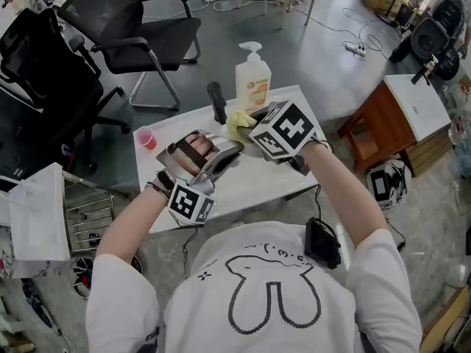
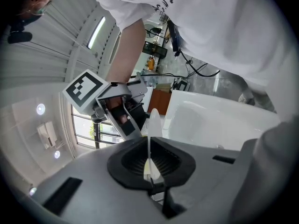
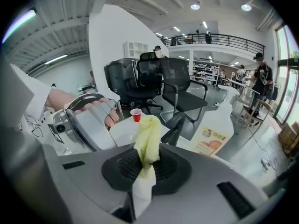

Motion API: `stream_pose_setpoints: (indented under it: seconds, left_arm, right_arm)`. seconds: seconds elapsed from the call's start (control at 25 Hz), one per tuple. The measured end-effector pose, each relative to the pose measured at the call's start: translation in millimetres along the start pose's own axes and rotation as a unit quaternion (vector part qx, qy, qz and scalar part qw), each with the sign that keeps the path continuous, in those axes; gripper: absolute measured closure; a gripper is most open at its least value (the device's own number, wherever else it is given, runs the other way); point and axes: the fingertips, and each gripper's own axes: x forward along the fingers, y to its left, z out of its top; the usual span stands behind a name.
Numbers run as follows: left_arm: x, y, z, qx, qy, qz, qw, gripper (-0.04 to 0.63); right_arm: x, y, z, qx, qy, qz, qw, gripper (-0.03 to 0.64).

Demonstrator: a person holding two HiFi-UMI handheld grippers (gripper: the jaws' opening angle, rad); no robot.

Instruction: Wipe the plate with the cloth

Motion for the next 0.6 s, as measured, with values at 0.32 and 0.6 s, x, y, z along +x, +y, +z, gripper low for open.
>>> stream_pose_setpoints:
  seconds: [0.32,0.6]
  left_arm:
    - [-5.5,3.8,-2.2,0.007,0.002,0.005,1.0000,0.574]
    - [-4.9,1.5,-1.8,0.012,-0.003,0.001,0.9999,0.574]
  right_arm:
    - [9.0,-46.4,-28.1,0.042,0.032,-0.057,0.997,0.569]
    - [1.3,-57.8,-36.8,0.070,0.028,-0.061,0.995,0.569]
